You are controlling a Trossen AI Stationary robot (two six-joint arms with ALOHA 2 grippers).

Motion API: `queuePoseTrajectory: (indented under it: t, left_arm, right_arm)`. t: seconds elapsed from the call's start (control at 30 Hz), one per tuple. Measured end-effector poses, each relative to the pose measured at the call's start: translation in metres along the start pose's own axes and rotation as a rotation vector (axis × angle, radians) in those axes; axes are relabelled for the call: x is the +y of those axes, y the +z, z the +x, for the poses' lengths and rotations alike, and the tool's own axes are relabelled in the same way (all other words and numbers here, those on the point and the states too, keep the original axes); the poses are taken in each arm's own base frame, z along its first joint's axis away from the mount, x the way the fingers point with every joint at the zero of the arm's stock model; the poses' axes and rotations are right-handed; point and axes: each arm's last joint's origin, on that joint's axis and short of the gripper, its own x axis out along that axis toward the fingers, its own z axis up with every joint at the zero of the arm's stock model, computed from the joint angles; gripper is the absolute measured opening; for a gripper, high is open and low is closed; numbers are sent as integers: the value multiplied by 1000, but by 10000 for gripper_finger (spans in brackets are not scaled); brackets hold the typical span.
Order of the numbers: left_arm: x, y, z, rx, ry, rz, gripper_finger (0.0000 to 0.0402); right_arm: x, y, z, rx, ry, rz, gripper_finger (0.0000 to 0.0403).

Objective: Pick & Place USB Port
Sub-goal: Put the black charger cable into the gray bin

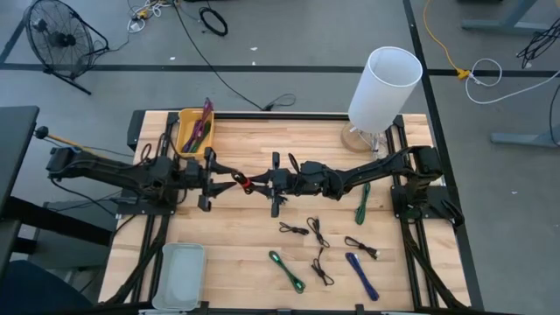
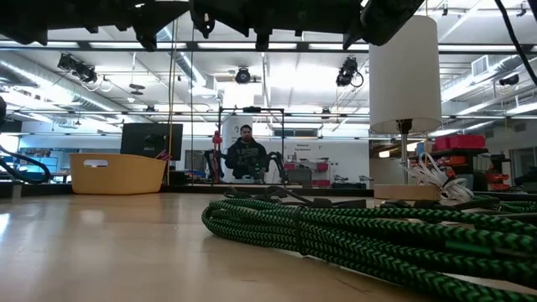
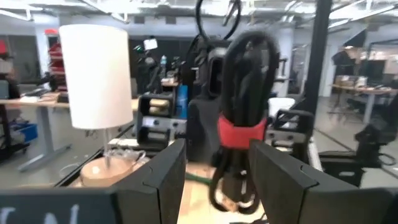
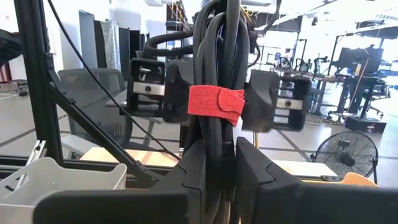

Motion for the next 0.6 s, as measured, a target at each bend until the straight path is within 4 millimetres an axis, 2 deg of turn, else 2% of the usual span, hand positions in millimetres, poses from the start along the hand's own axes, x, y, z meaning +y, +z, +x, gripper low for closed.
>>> queuePoseTrajectory:
  t: [0.4, 0.6]
  left_arm:
    - [-3, 5, 19, -24, -13, 8, 179]
    - [-4, 4, 22, -14, -30, -3, 179]
  right_arm:
    - [-2, -1, 0, 17, -17, 2, 40]
    - [-3, -2, 0, 29, -29, 1, 40]
